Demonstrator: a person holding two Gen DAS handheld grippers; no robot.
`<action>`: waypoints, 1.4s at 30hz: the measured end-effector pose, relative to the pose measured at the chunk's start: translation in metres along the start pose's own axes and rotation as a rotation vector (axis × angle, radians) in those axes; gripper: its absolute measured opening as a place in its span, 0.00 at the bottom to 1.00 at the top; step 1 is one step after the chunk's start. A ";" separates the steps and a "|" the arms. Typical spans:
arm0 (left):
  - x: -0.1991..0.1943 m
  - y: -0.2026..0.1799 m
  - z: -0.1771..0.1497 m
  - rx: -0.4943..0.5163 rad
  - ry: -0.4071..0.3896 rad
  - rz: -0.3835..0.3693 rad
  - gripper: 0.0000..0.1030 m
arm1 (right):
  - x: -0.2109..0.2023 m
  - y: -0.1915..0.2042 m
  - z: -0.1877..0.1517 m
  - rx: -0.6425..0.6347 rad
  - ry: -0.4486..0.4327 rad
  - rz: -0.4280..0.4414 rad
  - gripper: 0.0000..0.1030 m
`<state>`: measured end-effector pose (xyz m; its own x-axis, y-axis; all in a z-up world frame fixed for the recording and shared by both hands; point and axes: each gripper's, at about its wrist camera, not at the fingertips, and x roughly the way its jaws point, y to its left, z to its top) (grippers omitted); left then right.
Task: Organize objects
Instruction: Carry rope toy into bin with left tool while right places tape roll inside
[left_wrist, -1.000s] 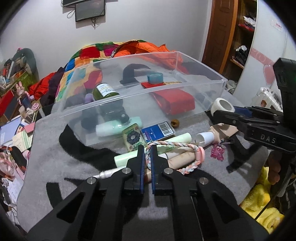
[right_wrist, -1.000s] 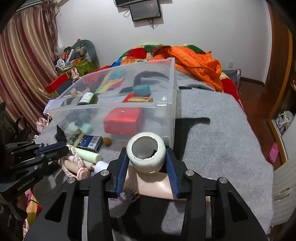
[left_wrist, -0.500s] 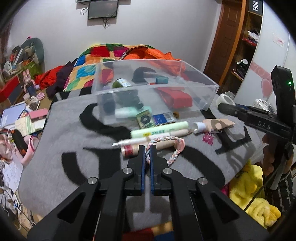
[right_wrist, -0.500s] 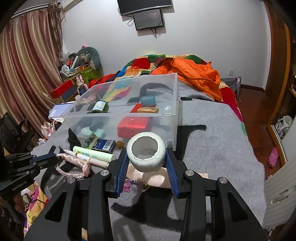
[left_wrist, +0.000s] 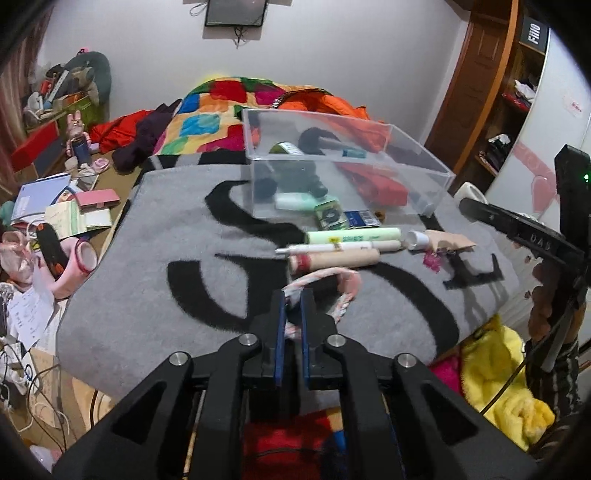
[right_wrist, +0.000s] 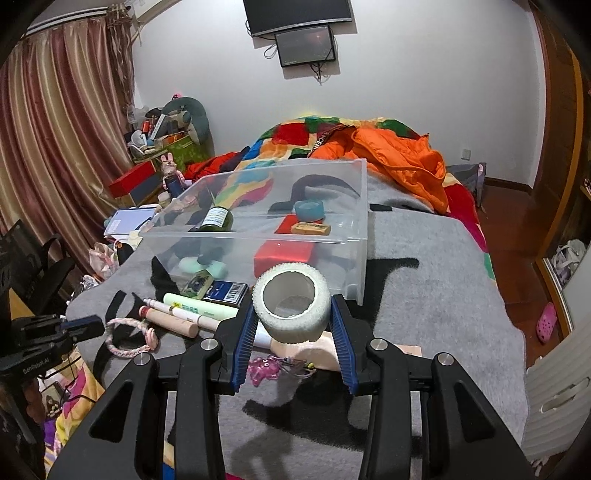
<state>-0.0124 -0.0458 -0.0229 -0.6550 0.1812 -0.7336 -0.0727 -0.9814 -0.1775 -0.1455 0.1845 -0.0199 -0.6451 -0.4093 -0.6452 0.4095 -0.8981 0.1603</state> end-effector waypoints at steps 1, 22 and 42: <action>0.001 -0.002 0.002 0.009 0.002 -0.004 0.12 | -0.001 0.001 0.000 -0.002 0.000 0.001 0.35; 0.048 -0.038 0.010 0.121 0.046 0.012 0.11 | -0.004 0.008 0.013 -0.031 -0.031 0.010 0.35; 0.010 -0.040 0.095 0.117 -0.200 -0.011 0.11 | 0.013 0.020 0.070 -0.067 -0.101 -0.005 0.35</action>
<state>-0.0876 -0.0107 0.0396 -0.7889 0.1875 -0.5852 -0.1600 -0.9821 -0.0990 -0.1913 0.1502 0.0268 -0.7076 -0.4224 -0.5665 0.4462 -0.8887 0.1053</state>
